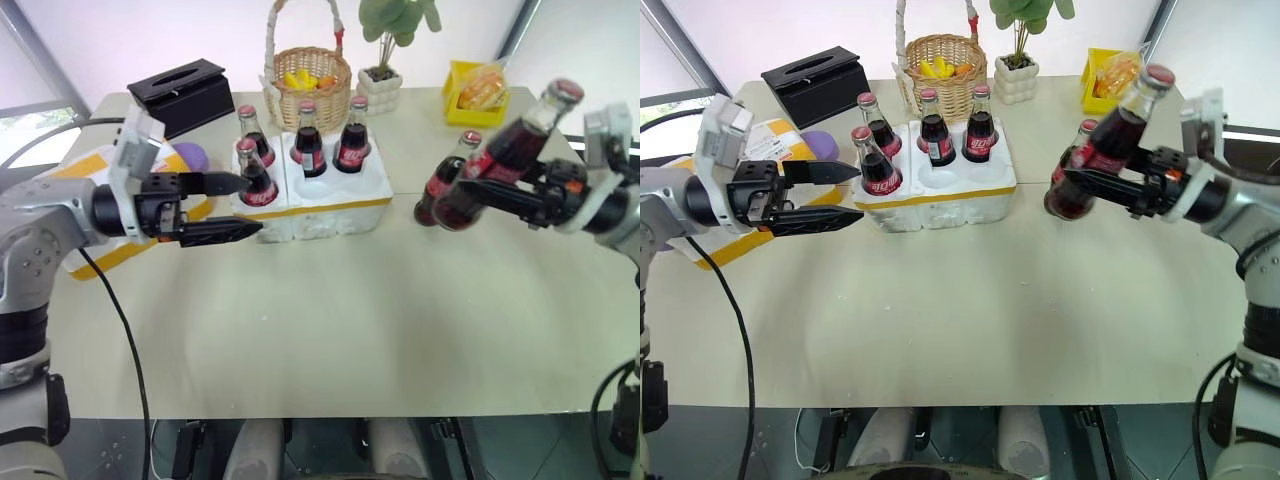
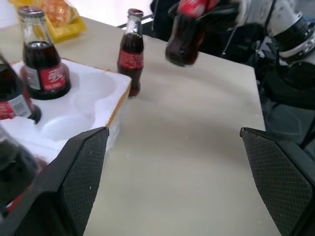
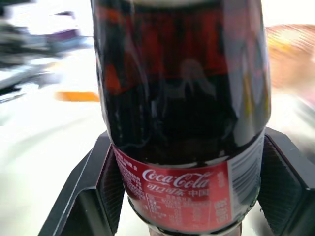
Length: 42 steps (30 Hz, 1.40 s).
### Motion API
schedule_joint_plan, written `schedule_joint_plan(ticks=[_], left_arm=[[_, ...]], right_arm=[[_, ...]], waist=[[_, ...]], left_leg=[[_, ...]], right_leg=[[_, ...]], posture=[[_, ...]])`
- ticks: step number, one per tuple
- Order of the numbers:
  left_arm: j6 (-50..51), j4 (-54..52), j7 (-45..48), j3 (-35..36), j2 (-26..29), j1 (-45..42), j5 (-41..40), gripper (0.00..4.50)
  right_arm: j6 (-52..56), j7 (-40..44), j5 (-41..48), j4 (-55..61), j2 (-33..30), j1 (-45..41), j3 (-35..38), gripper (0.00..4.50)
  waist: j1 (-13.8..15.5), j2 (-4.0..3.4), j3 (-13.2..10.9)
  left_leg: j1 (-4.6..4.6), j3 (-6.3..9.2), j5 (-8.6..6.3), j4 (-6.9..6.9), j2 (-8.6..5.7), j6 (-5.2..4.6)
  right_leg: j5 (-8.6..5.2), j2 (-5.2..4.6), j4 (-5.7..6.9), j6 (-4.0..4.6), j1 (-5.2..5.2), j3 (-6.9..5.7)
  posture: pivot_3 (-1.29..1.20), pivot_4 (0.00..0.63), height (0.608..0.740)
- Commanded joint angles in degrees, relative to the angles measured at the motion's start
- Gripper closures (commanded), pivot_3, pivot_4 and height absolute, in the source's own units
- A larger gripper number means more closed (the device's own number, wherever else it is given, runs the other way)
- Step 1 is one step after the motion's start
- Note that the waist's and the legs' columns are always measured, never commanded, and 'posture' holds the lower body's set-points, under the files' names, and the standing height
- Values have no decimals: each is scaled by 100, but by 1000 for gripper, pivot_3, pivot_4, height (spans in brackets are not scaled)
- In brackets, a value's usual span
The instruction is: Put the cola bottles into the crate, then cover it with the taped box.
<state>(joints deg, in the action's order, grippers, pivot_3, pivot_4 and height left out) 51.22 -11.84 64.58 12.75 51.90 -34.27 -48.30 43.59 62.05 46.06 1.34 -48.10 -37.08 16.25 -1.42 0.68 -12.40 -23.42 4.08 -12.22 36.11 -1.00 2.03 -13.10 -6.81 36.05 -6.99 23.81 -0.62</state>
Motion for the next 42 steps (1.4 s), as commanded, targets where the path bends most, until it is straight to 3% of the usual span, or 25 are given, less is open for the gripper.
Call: schedule_joint_plan(ticks=[1, 4, 10, 16, 23, 31, 35, 36, 37, 38, 42], left_arm=[[-48, -170, -132, 335, 115, 31, -127, 0], [-25, -226, -215, 399, 124, 86, -190, 0], [5, -423, -435, 601, 166, 367, -312, 0], [35, -574, -615, 746, 194, 544, -424, 0], [42, -664, -757, 850, 224, 646, -533, 0], [-8, -647, -821, 833, 252, 608, -564, 0], [-23, -644, -838, 809, 257, 577, -573, 0], [-27, -646, -841, 804, 255, 572, -573, 0], [-33, -646, -841, 802, 254, 571, -570, 0], [-38, -652, -844, 801, 249, 574, -569, 0], [-56, -676, -860, 803, 228, 599, -571, 0]], right_arm=[[-123, -64, 126, -346, 469, -1067, -227, 1652], [-306, -122, -110, -630, 818, -1493, -457, 1652], [-1248, -569, -1236, -1524, 2004, -2204, -1392, 1652], [-1928, -850, -1946, -2528, 2737, -2692, -1709, 1652], [-2597, -804, -2513, -3426, 3144, -3011, -1836, 1652], [-2929, -156, -3096, -3672, 3145, -2833, -2312, 1652], [-3214, -290, -3443, -4031, 3233, -2836, -2422, 1652], [-3258, -340, -3497, -4125, 3261, -2856, -2416, 587], [-3278, -401, -3538, -4224, 3296, -2883, -2394, 214], [-3278, -452, -3560, -4312, 3329, -2908, -2361, 31], [-3300, -577, -3609, -4503, 3394, -2974, -2251, 31]], waist=[[4, 1, -1], [56, 4, -1], [23, 7, 0], [21, 7, -1], [19, 7, -1], [-29, 7, -1], [-71, 8, 0], [-81, 9, 1], [-95, 10, 2], [-108, 10, 1], [-122, 10, 1]], left_leg=[[-2, -3, 0, 3, 0, 0], [-4, -9, 2, 7, 0, 3], [-17, -24, 2, 1, -1, 4], [-52, -27, 7, -4, 0, 11], [-62, -25, 8, -2, 0, 13], [-61, -26, 14, -4, 0, 24], [-61, -25, 15, -5, 0, 25], [-61, -25, 15, -5, 0, 25], [-60, -25, 15, -5, 0, 26], [-59, -25, 18, -4, 0, 30], [-56, -23, 27, -4, 0, 45]], right_leg=[[4, 0, -1, 6, 2, 2], [1, 0, -2, 36, 8, 9], [15, 0, 1, 14, 31, 21], [16, 3, 13, 14, 78, 24], [19, 3, 9, 10, 82, 24], [21, 4, 11, 10, 83, 24], [21, 4, 10, 10, 82, 24], [21, 4, 10, 10, 82, 24], [21, 4, 11, 10, 81, 24], [22, 4, 12, 10, 81, 24], [34, 5, 14, 13, 81, 24]], posture=[[0, 150, 740], [0, 150, 740], [0, 150, 740], [0, 150, 740], [0, 150, 740], [0, 150, 740], [0, 150, 740], [0, 150, 740], [0, 150, 740], [0, 150, 740], [0, 150, 740]])
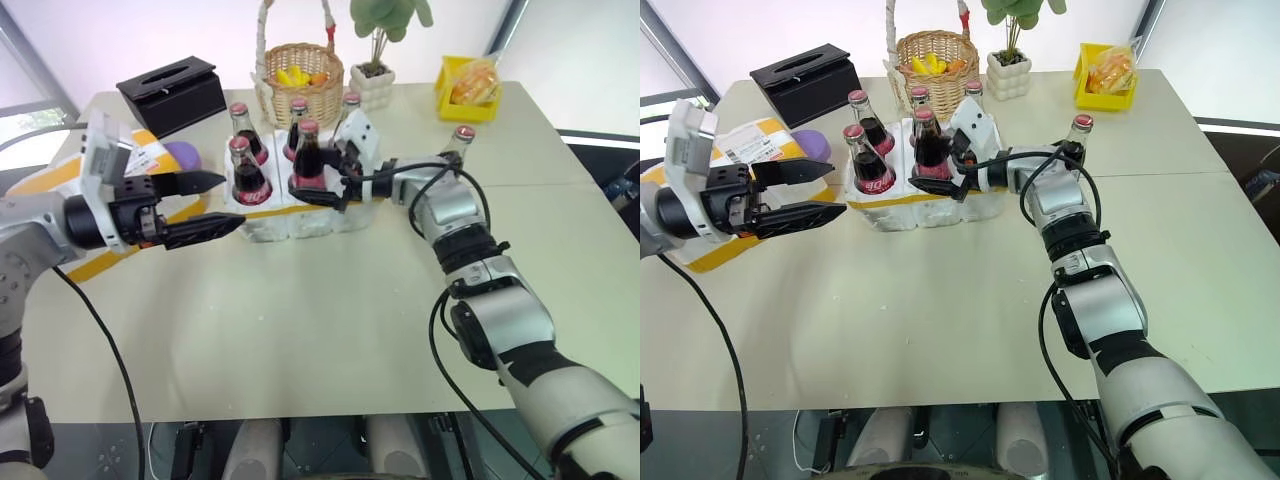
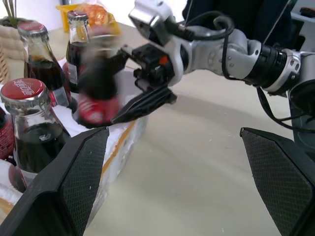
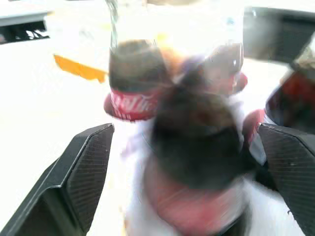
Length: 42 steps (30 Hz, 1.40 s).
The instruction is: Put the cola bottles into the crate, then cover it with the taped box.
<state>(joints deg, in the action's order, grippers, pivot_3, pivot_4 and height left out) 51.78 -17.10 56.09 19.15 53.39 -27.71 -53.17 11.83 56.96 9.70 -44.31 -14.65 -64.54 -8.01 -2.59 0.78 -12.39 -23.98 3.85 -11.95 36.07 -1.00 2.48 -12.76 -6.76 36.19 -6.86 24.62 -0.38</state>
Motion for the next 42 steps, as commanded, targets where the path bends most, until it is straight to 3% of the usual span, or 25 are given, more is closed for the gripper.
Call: schedule_joint_plan(ticks=[1, 5, 11, 18, 23, 28, 35, 42], left_arm=[[-113, -162, -21, 166, 71, -49, -89, 0], [-137, -196, -36, 165, 39, 0, -90, 0], [-184, -110, 12, 114, 31, -25, -72, 0], [-420, 346, 256, -286, -61, -357, 173, 0], [-612, 735, 477, -644, -195, -736, 401, 0], [-714, 965, 658, -831, -293, -948, 554, 0], [-762, 1102, 771, -953, -436, -1153, 706, 0], [-669, 970, 752, -905, -416, -1072, 733, 0]], right_arm=[[-108, -85, 43, 51, 51, -232, 206, 31], [123, 47, 214, 351, -103, -119, 377, 31], [1005, 354, 674, 1939, -907, 511, 779, 31], [2720, 557, 1763, 4592, -2315, 2192, 1509, 31], [3381, 78, 2107, 5543, -2923, 3412, 2245, 31], [3204, -610, 1943, 5589, -3070, 3997, 2786, 31], [2759, -1646, 1626, 4674, -2676, 3554, 2753, 31], [2322, -1777, 1598, 3810, -2206, 3176, 2534, 31]], waist=[[-9, 0, 0], [-4, 0, 0], [37, 0, 0], [71, 2, 1], [17, 4, 2], [14, 4, 2], [17, 5, 3], [19, 5, 3]], left_leg=[[2, 0, 1, 0, 0, 2], [6, 1, 3, 0, 2, 5], [4, 1, 4, 3, 2, 6], [6, 0, 3, 3, 2, 5], [12, -4, 4, 11, 4, 4], [18, -15, 5, 16, 5, 3], [23, -21, 5, 14, 8, 3], [23, -21, 5, 10, 8, 2]], right_leg=[[2, 0, 0, 1, 0, 0], [4, 3, 4, 2, -2, 1], [5, 3, -1, 2, -7, 2], [5, 3, -2, 1, -9, 2], [6, 3, -1, 4, -15, 4], [8, 3, -4, 9, -20, 13], [9, 3, -4, 9, -20, 17], [10, 3, -5, 6, -21, 18]], posture=[[0, 150, 740], [0, 150, 740], [0, 150, 740], [0, 150, 740], [0, 150, 740], [0, 150, 740], [0, 150, 740], [0, 150, 740]])
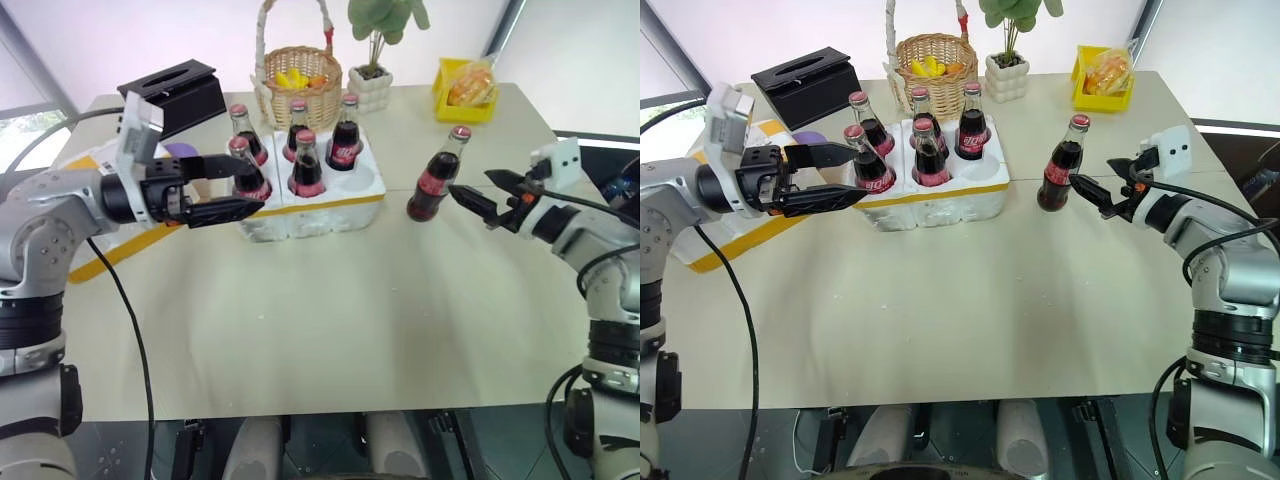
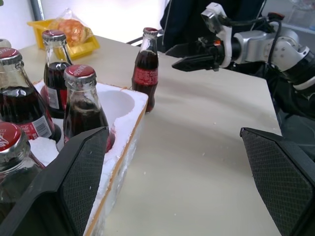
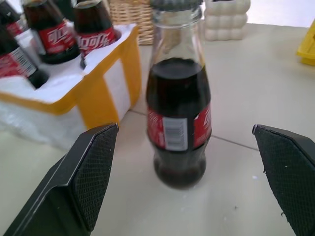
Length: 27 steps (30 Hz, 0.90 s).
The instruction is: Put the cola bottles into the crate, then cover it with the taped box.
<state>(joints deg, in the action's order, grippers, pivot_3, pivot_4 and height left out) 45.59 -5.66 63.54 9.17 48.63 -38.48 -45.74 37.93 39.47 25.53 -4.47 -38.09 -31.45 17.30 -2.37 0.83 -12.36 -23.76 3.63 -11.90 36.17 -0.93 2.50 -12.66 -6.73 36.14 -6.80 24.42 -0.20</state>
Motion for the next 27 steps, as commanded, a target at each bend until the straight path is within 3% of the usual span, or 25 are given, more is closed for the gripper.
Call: schedule_joint_plan(ticks=[1, 23, 26, 27], left_arm=[[-48, -194, -8, 96, 66, 31, 9, 0], [149, -450, -251, 351, 148, 211, -116, 0], [165, -461, -267, 372, 161, 207, -122, 0], [169, -464, -273, 379, 166, 209, -128, 0]], right_arm=[[-393, -38, -37, -285, 201, -147, -53, 31], [-1772, -92, -621, -2737, 1053, -1452, -632, 31], [-1904, -66, -673, -2916, 1078, -1560, -644, 860], [-1900, -42, -679, -2939, 1070, -1579, -648, 1319]], waist=[[-2, 0, 0], [-29, 0, 0], [-23, 0, 0], [-26, 0, 0]], left_leg=[[0, 0, 0, 0, 0, 0], [6, -1, 0, -2, 0, 0], [7, -1, 0, -4, 1, 0], [7, -1, 0, -3, 1, 0]], right_leg=[[0, 0, 0, 0, 0, 0], [3, 2, 2, -4, -1, 1], [4, 2, 2, -4, -1, 1], [3, 2, 2, -4, -1, 1]], posture=[[0, 150, 740], [0, 150, 740], [0, 150, 740], [0, 150, 740]])
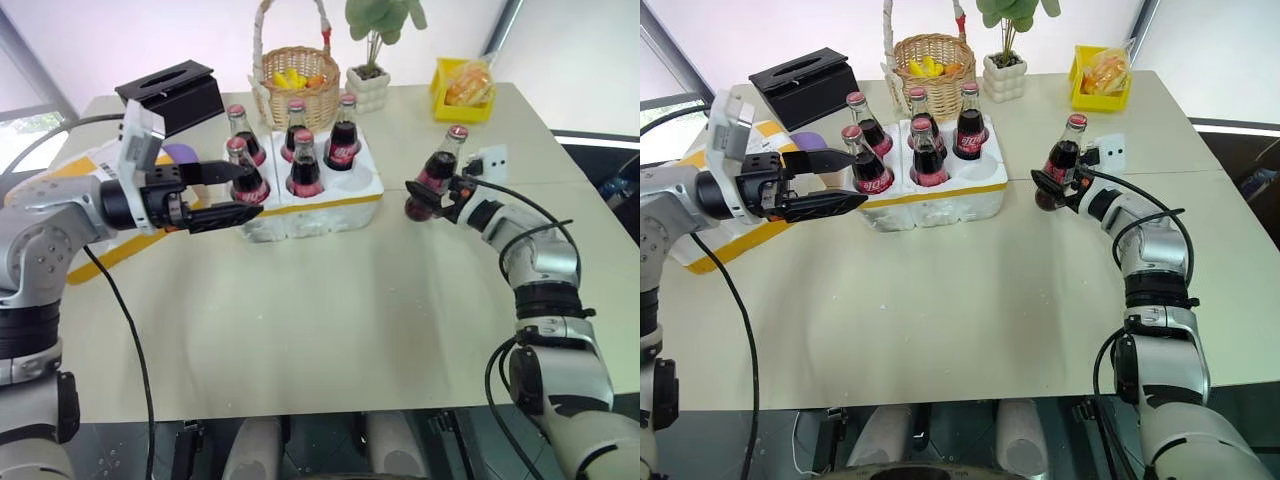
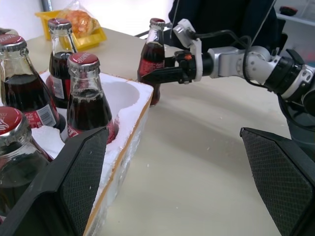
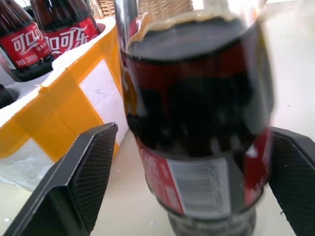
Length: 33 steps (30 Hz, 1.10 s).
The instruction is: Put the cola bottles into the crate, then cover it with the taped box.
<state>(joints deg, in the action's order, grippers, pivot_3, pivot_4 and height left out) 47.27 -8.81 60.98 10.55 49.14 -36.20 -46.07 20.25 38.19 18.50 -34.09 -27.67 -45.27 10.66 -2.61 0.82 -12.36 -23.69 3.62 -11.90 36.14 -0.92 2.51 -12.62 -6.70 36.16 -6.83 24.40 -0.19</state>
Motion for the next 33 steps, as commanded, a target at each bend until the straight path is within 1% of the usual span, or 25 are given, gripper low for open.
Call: schedule_joint_plan(ticks=[1, 6, 10, 13, 17, 21, 27, 30, 33], left_arm=[[6, -153, -26, 248, 120, -17, -104, 0], [6, -184, -65, 282, 136, 38, -143, 0], [33, -229, -82, 330, 146, 105, -185, 0], [53, -266, -87, 360, 159, 160, -209, 0], [76, -330, -116, 407, 158, 233, -218, 0], [87, -408, -164, 472, 157, 308, -242, 0], [94, -549, -274, 582, 182, 447, -330, 0], [118, -627, -350, 667, 192, 522, -378, 0], [133, -722, -414, 754, 212, 649, -442, 0]], right_arm=[[-119, 109, 26, 34, 14, -207, 17, 1679], [-59, 239, 115, 246, -132, -346, 96, 1680], [187, 582, 333, 590, -253, -779, 115, 1680], [392, 868, 465, 755, -252, -1149, 74, 1680], [699, 1573, 806, 1067, -226, -1660, -46, 1680], [876, 2016, 995, 1276, -128, -1876, -209, 1680], [725, 2117, 753, 1255, 119, -1753, -640, 1680], [501, 2142, 655, 1174, 224, -1668, -712, 1680], [277, 1911, 506, 813, 342, -1736, -679, 1680]], waist=[[-5, 0, 0], [-4, -1, 0], [-10, -8, -5], [-12, -10, -6], [5, -10, -6], [11, -8, -5], [11, -7, -5], [7, -7, -5], [3, -7, -5]], left_leg=[[0, 0, 0, -1, 0, 0], [0, 0, 0, -2, 0, 0], [0, -1, 0, -2, 0, 0], [-1, -3, 0, -4, 0, 0], [-1, -2, 0, -13, 1, 0], [-3, -2, -1, -16, 1, 0], [-5, -2, -1, -4, 1, 0], [-5, -2, 0, -4, 1, 0], [-5, -2, 0, -6, 1, 0]], right_leg=[[0, 0, 0, 0, 0, 0], [0, 0, 0, 0, 0, 0], [0, 0, 0, 0, 1, 1], [0, 0, 0, -1, 6, 3], [0, 1, -1, -1, 8, 2], [-1, 2, -4, -2, 7, 2], [0, 2, -1, -1, 6, 2], [1, 2, 0, -1, 7, 2], [1, 2, -1, -1, 7, 2]], posture=[[0, 150, 740], [0, 150, 740], [0, 150, 740], [0, 150, 740], [0, 150, 740], [0, 150, 740], [0, 150, 740], [0, 150, 740], [0, 150, 740]])
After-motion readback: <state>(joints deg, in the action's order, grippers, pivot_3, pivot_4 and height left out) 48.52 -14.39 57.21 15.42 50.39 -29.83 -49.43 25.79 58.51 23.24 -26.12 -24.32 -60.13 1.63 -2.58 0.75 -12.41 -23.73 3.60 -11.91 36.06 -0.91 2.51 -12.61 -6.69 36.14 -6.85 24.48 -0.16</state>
